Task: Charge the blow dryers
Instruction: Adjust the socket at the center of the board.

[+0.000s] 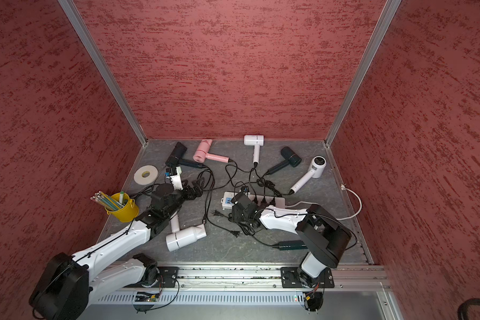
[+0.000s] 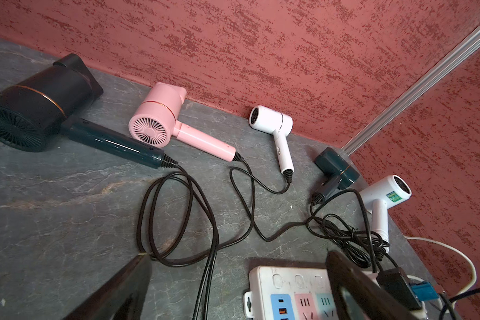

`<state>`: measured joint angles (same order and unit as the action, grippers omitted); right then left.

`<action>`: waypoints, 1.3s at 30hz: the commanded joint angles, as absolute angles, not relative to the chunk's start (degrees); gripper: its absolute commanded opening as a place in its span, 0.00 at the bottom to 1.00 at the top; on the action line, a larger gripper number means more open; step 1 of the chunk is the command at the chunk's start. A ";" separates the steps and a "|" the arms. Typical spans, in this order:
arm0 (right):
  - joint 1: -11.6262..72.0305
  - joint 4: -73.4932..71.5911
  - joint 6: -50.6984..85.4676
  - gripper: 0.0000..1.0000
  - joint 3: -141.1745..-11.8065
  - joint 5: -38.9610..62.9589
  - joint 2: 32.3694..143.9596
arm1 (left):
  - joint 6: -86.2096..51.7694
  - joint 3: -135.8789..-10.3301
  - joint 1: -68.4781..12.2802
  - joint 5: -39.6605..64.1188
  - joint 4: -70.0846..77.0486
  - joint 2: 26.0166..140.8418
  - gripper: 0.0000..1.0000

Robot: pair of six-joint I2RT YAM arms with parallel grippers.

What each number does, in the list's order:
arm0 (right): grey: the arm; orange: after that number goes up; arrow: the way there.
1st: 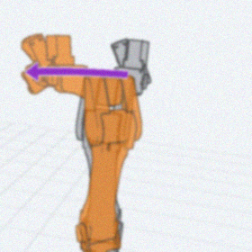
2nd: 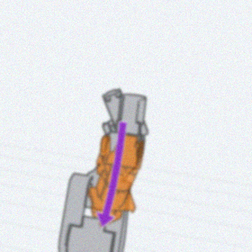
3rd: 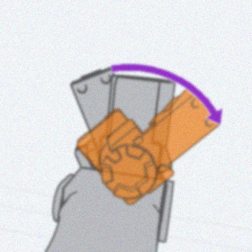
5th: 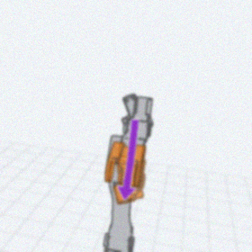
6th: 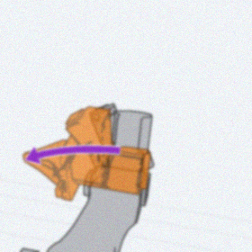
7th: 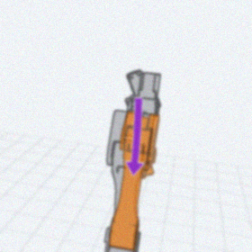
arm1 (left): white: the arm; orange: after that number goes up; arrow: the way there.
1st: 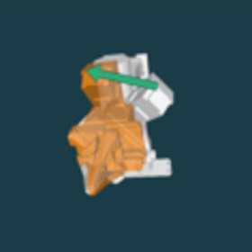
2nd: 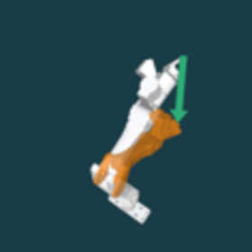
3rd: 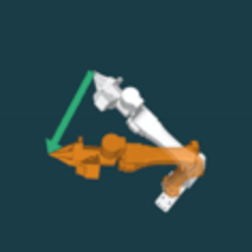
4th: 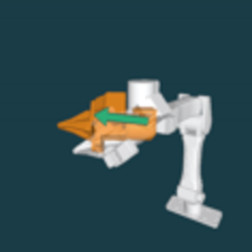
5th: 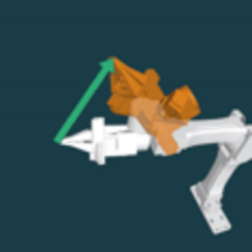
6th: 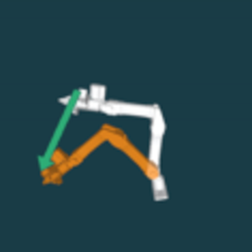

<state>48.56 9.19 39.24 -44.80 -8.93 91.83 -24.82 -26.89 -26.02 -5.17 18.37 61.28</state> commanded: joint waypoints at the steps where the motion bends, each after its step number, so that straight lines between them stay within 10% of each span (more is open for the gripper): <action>1: 46.92 11.70 39.98 0.65 -43.77 -14.89 88.85 | -24.73 -28.29 -25.66 -4.81 18.81 62.44 1.00; 16: 44.85 3.15 31.40 0.71 -40.75 -4.40 74.20 | -33.15 -39.23 -16.46 0.01 -5.73 66.00 1.00; 25: 38.10 0.92 26.70 0.99 -39.64 2.27 67.96 | -43.64 -42.48 -12.06 -4.19 -31.88 61.12 1.00; 39: 28.20 -8.28 23.79 1.00 -30.30 4.24 66.89 | -50.40 -47.46 -4.96 -1.34 -38.47 71.80 0.92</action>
<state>29.04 -4.67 25.76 -30.72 2.90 67.02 -48.97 -45.34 -4.84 -2.37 -37.21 70.48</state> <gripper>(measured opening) 0.996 0.919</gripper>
